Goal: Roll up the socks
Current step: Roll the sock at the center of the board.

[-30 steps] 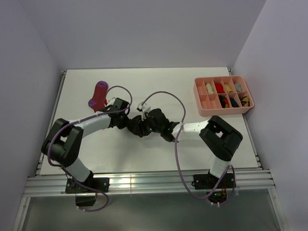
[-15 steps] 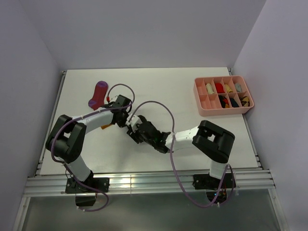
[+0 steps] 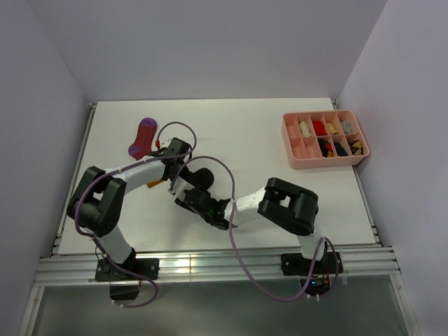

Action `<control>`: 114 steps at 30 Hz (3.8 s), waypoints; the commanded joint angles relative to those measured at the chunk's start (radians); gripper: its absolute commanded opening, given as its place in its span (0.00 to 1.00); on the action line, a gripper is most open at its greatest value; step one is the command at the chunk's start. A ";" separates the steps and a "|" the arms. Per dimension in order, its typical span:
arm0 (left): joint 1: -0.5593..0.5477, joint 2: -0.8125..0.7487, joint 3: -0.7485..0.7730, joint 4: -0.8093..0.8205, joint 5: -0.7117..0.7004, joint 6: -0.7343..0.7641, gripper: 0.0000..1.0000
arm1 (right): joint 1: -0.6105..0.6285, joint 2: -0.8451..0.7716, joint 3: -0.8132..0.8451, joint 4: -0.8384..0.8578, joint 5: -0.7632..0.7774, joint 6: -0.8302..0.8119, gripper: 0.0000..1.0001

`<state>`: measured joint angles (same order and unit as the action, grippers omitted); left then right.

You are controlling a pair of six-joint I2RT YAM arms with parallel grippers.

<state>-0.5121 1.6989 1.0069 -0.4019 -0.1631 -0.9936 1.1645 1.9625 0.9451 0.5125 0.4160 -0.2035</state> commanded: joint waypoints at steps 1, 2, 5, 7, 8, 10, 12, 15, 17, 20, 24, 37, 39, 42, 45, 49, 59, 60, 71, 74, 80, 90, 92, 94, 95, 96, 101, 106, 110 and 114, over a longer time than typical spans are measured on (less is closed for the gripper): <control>-0.008 0.025 0.013 -0.046 0.028 0.021 0.00 | 0.003 0.053 0.060 -0.046 0.038 0.013 0.51; -0.008 0.024 0.013 -0.046 0.034 0.018 0.00 | 0.003 0.061 0.067 -0.057 0.053 0.019 0.46; -0.008 0.016 0.009 -0.037 0.040 0.010 0.00 | -0.006 0.065 0.067 -0.088 0.040 0.048 0.25; -0.006 0.010 0.004 -0.032 0.042 0.007 0.00 | -0.019 0.053 0.058 -0.103 0.014 0.087 0.13; -0.006 0.002 0.001 -0.026 0.040 0.003 0.01 | -0.040 0.036 0.054 -0.114 -0.006 0.104 0.02; -0.006 -0.007 -0.005 -0.018 0.037 -0.004 0.04 | -0.068 0.015 0.034 -0.130 -0.087 0.140 0.00; -0.006 -0.025 -0.017 -0.002 0.028 -0.020 0.09 | -0.119 -0.013 0.024 -0.156 -0.203 0.199 0.00; -0.002 -0.059 -0.037 0.024 0.024 -0.045 0.19 | -0.198 -0.034 0.018 -0.183 -0.394 0.288 0.00; 0.001 -0.093 -0.056 0.038 0.019 -0.066 0.25 | -0.238 -0.042 0.014 -0.180 -0.509 0.343 0.00; 0.007 -0.152 -0.091 0.075 0.005 -0.095 0.41 | -0.310 -0.054 -0.003 -0.151 -0.696 0.418 0.00; 0.012 -0.229 -0.149 0.129 -0.016 -0.128 0.54 | -0.391 -0.044 -0.029 -0.079 -0.920 0.532 0.00; 0.014 -0.349 -0.369 0.420 0.025 -0.194 0.58 | -0.562 0.128 -0.118 0.383 -1.267 1.004 0.00; 0.011 -0.329 -0.375 0.454 0.037 -0.197 0.57 | -0.566 0.137 -0.120 0.368 -1.260 1.003 0.00; -0.002 -0.298 -0.376 0.478 0.045 -0.203 0.57 | -0.568 0.144 -0.120 0.347 -1.254 1.000 0.00; -0.008 -0.260 -0.373 0.500 0.060 -0.206 0.57 | -0.571 0.154 -0.120 0.340 -1.250 1.015 0.00; -0.017 -0.216 -0.360 0.491 0.053 -0.197 0.56 | -0.588 0.174 -0.131 0.373 -1.255 1.050 0.00; -0.039 -0.160 -0.353 0.471 0.036 -0.188 0.41 | -0.597 0.156 -0.128 0.307 -1.223 1.014 0.01; -0.042 -0.154 -0.347 0.466 0.031 -0.179 0.39 | -0.597 0.142 -0.123 0.258 -1.205 0.977 0.03; -0.057 -0.067 -0.225 0.316 0.007 -0.102 0.01 | -0.545 -0.135 -0.121 -0.101 -0.903 0.598 0.46; -0.057 -0.056 -0.185 0.262 -0.006 -0.071 0.00 | -0.490 -0.229 -0.118 -0.199 -0.691 0.489 0.51; -0.060 -0.047 -0.126 0.199 -0.009 -0.031 0.01 | -0.365 -0.347 -0.172 -0.160 -0.369 0.345 0.53; -0.065 -0.019 -0.074 0.160 0.025 -0.013 0.00 | -0.163 -0.320 -0.169 -0.052 -0.154 0.089 0.54; -0.065 -0.018 -0.071 0.155 0.025 -0.013 0.00 | -0.143 -0.301 -0.157 -0.046 -0.141 0.063 0.54; -0.065 -0.016 -0.071 0.152 0.031 -0.013 0.01 | -0.123 -0.269 -0.134 -0.046 -0.131 0.044 0.55; -0.065 -0.013 -0.070 0.150 0.031 -0.013 0.01 | -0.118 -0.255 -0.118 -0.049 -0.125 0.032 0.56; -0.065 -0.012 -0.070 0.150 0.034 -0.013 0.00 | -0.114 -0.245 -0.112 -0.051 -0.126 0.024 0.56; -0.065 -0.005 -0.062 0.147 0.046 -0.010 0.00 | -0.100 -0.154 -0.065 -0.083 -0.105 0.009 0.56; -0.065 -0.007 -0.057 0.146 0.053 -0.008 0.00 | -0.098 -0.085 -0.034 -0.117 -0.068 0.013 0.55; -0.065 -0.005 -0.054 0.149 0.065 -0.011 0.00 | -0.098 -0.024 0.004 -0.178 -0.066 0.018 0.45; -0.065 -0.018 -0.053 0.156 0.071 -0.013 0.01 | -0.101 -0.014 0.006 -0.213 -0.107 0.047 0.16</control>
<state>-0.5392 1.6806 0.9318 -0.2169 -0.1101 -1.0321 1.0580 1.8999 0.9241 0.3992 0.3676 -0.1684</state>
